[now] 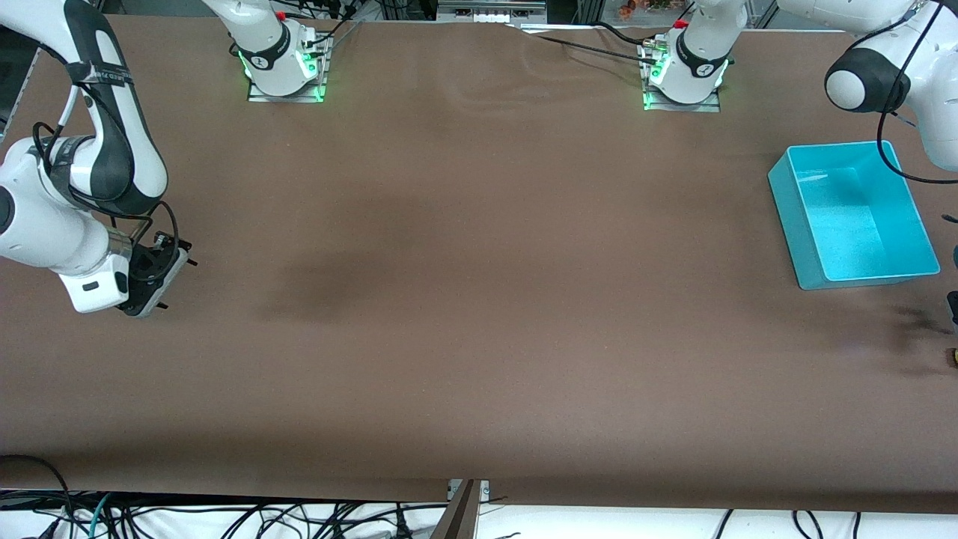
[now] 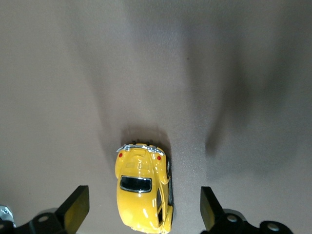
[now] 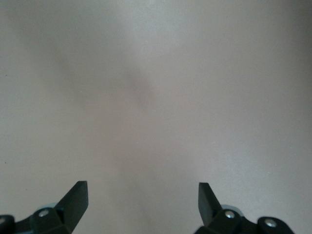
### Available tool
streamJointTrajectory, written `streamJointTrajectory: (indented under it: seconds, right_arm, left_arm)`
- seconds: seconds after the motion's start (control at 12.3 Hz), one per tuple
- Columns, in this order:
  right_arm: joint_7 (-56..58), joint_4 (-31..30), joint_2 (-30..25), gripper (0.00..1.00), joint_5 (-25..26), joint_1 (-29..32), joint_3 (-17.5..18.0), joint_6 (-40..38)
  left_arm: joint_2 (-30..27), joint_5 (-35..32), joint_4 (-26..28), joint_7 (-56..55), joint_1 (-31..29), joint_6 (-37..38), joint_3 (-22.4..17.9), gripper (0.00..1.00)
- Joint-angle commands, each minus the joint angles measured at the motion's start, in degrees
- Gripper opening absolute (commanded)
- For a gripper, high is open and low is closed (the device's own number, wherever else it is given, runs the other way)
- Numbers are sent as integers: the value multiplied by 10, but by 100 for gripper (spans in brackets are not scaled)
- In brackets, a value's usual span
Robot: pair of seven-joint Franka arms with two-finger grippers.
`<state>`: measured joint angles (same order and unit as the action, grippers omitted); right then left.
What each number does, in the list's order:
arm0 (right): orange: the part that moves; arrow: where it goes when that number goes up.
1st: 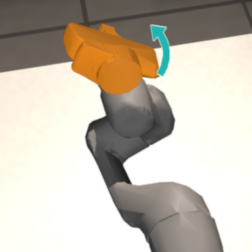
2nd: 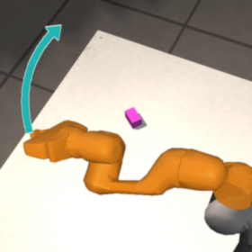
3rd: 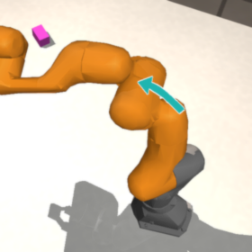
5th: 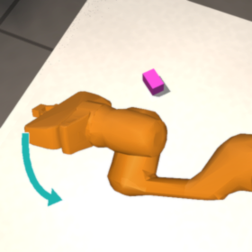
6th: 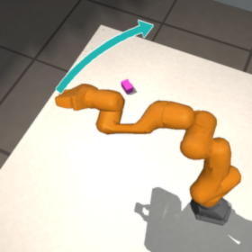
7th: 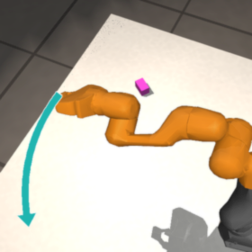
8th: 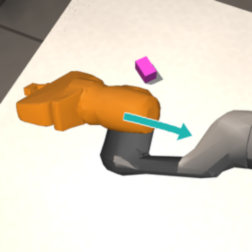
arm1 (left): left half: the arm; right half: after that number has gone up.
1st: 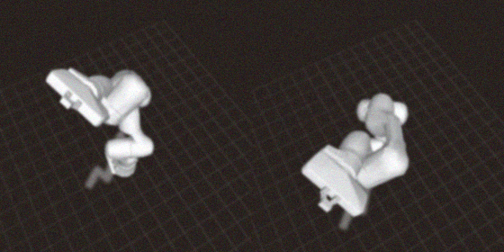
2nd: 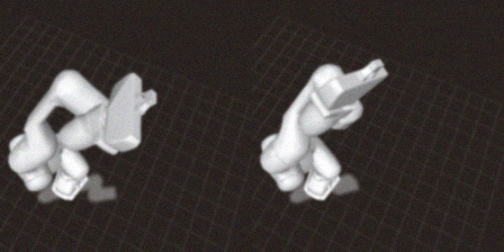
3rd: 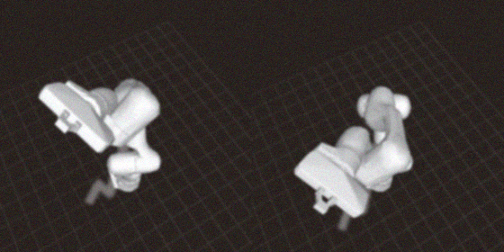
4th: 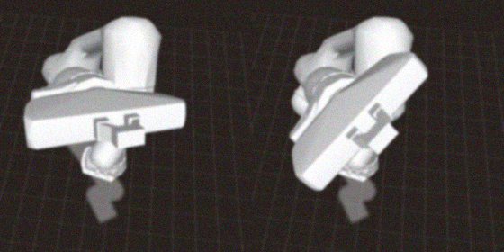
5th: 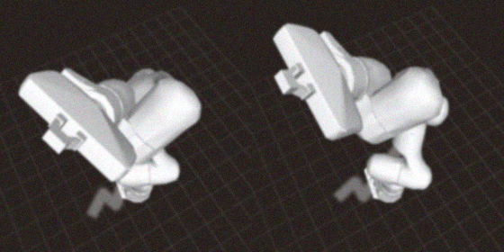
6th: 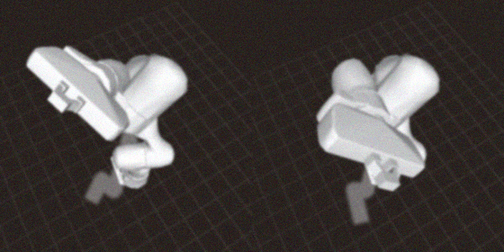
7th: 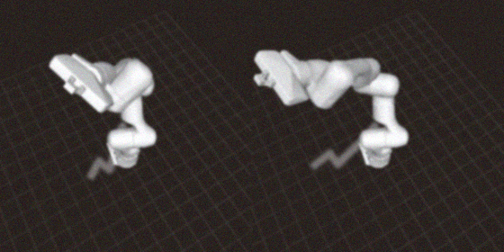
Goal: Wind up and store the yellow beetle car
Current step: 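Lower the left gripper onto the yellow car at the table edge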
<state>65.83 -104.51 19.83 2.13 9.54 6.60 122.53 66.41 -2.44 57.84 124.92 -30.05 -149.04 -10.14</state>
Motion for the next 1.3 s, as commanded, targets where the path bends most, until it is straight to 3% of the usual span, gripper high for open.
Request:
streamJointTrajectory:
  seconds: [0.0,0.65,0.73,0.82,0.98,1.06,1.22]
  right_arm:
    - [-3,12,4,100,7,1,1,-13]
    - [-3,12,5,100,7,1,2,-13]
    - [-3,12,5,100,7,1,1,-13]
    - [-3,12,5,100,7,1,1,-13]
    - [-3,12,5,100,7,1,1,-13]
    - [-3,12,6,100,7,1,1,-13]
    - [-3,12,6,100,7,1,1,-13]
  left_arm:
    - [24,-4,-39,-11,-5,-2,-2,100]
    - [28,-5,-38,-38,-15,-2,-3,99]
    - [28,-5,-37,-38,-15,-2,-3,94]
    - [28,-4,-36,-40,-15,-2,-3,77]
    - [29,-3,-35,-60,-15,-2,-2,81]
    - [29,-3,-33,-64,-15,-2,-3,77]
    - [28,-3,-34,-64,-15,-1,-3,44]
